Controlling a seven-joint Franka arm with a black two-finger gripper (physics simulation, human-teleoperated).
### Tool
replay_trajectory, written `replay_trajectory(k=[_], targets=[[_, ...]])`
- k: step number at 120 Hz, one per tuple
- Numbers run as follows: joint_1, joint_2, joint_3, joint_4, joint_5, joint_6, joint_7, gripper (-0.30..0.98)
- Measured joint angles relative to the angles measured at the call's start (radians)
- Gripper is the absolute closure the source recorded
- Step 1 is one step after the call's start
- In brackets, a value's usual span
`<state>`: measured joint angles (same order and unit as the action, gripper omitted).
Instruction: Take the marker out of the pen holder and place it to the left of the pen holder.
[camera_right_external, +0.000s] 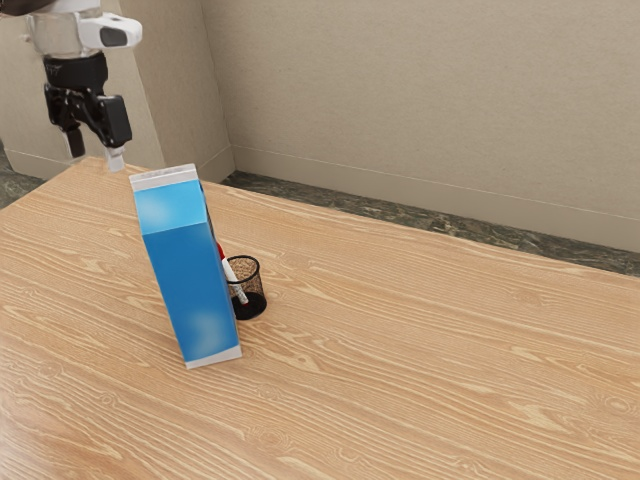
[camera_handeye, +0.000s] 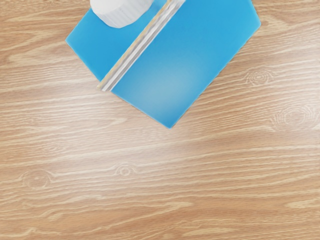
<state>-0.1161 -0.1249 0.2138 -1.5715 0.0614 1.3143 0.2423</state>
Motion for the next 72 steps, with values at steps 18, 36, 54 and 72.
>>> replay_trajectory(k=[18,36,54,72], targets=[[-0.014,0.033,-0.001,0.038,-0.004,0.027,-0.063,0.0],[0.016,0.287,-0.05,0.289,-0.004,0.041,-0.109,0.0],[0.001,0.578,-0.049,0.56,0.008,0.043,-0.019,0.0],[0.028,0.712,-0.056,0.637,0.037,0.032,0.15,0.0]])
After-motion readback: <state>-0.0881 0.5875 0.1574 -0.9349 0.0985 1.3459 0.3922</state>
